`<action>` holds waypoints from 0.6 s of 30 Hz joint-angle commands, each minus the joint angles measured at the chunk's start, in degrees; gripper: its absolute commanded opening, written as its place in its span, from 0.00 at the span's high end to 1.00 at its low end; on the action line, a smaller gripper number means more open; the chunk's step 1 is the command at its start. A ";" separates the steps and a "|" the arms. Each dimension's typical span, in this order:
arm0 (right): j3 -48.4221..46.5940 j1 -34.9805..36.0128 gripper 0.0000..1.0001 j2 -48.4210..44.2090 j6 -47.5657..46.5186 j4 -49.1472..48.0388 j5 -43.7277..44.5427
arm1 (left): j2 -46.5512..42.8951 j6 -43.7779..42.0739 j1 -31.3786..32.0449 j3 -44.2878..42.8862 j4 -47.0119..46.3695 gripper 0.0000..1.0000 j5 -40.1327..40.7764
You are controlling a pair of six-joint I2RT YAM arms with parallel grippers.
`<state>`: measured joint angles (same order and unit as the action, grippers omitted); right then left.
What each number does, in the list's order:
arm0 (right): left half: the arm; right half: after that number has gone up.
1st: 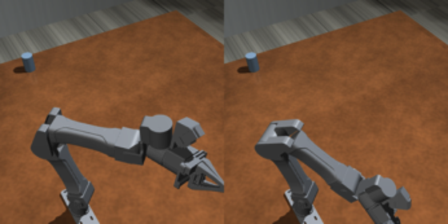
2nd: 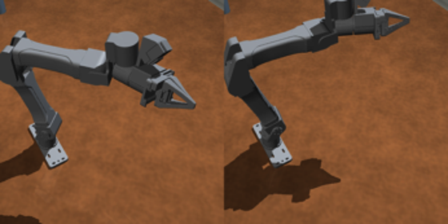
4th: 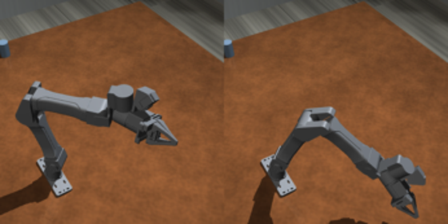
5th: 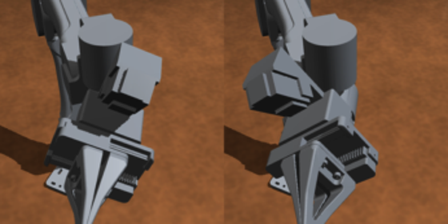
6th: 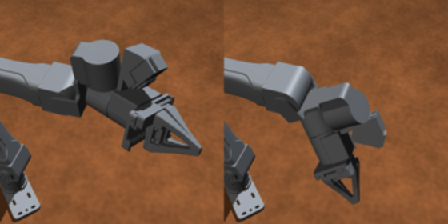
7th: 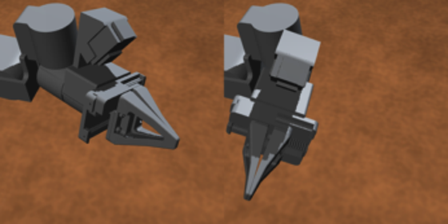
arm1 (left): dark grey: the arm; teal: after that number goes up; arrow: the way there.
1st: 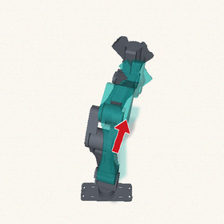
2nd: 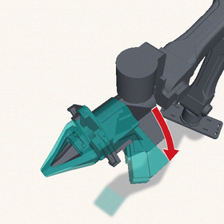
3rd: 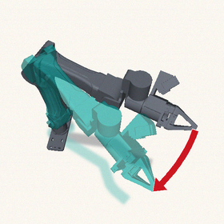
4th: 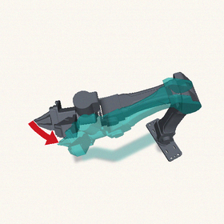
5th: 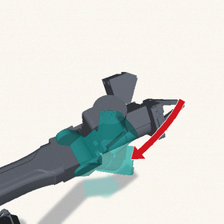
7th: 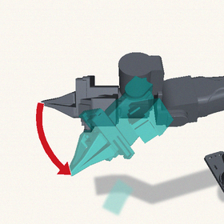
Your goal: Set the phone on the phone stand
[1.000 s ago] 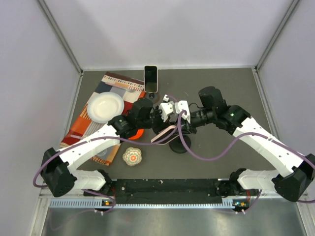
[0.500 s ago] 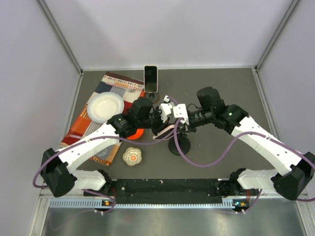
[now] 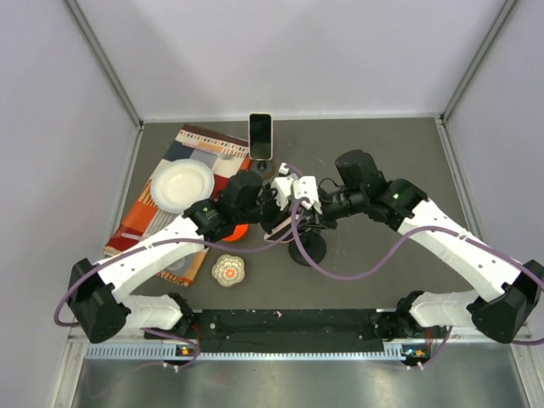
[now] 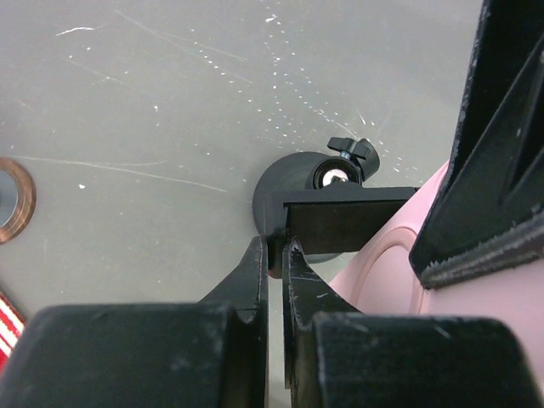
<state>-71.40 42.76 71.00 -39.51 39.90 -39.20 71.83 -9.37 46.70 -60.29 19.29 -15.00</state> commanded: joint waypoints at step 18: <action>-0.50 0.92 1.00 5.64 35.36 18.01 28.35 | -12.50 4.35 1.64 4.31 -16.48 1.00 33.16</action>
<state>-73.54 43.79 74.30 -17.76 40.23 -30.68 65.32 -2.79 49.08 -53.95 15.55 -0.69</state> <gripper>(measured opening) 0.151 0.037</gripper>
